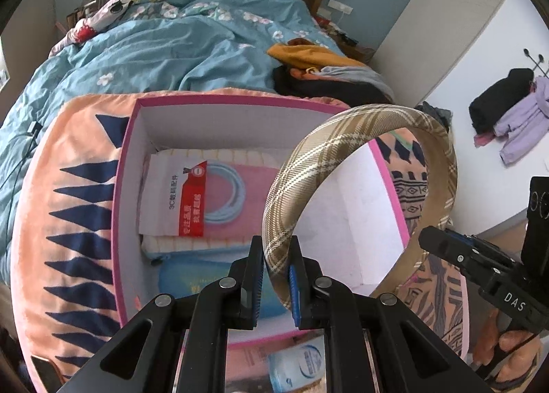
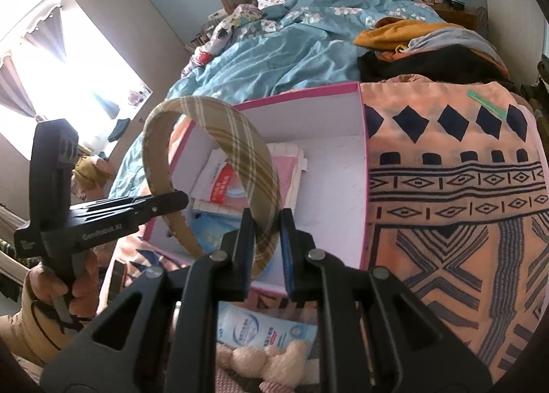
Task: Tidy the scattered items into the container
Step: 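Lower the headband into the box beside the cable bag and open the left gripper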
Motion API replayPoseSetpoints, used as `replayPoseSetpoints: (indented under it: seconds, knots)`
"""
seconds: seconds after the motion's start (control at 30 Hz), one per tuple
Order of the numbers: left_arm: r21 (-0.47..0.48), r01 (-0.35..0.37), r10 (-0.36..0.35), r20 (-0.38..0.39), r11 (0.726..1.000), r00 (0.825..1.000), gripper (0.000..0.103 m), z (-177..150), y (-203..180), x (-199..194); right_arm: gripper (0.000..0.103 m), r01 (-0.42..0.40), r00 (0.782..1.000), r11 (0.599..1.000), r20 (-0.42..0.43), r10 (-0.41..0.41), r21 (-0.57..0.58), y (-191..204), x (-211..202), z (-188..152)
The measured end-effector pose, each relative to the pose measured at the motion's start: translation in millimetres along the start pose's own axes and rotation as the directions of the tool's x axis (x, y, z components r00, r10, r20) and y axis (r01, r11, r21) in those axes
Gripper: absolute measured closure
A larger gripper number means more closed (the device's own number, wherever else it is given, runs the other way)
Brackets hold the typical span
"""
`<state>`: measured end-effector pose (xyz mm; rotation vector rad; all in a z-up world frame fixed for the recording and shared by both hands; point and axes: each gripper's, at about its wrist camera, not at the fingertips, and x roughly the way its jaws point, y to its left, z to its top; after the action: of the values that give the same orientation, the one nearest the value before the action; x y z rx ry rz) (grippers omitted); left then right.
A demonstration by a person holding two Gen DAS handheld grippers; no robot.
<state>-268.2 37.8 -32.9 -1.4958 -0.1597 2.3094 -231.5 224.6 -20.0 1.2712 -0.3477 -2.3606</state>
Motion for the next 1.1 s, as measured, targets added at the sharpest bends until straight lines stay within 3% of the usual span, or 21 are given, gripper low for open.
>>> replayPoseSetpoints:
  seconds: [0.53,1.1]
  knots:
    - [-0.043,-0.072,0.066,-0.123,0.996,0.99,0.091,31,8,72,0.087,0.094,0.992,0.996,-0.081,-0.093,0.005,-26,55,26]
    - [-0.076,-0.102,0.083,-0.221,0.992,0.972,0.091,44,15,119,0.087,0.25,0.952,0.965,-0.161,-0.259,-0.075,-32,102,43]
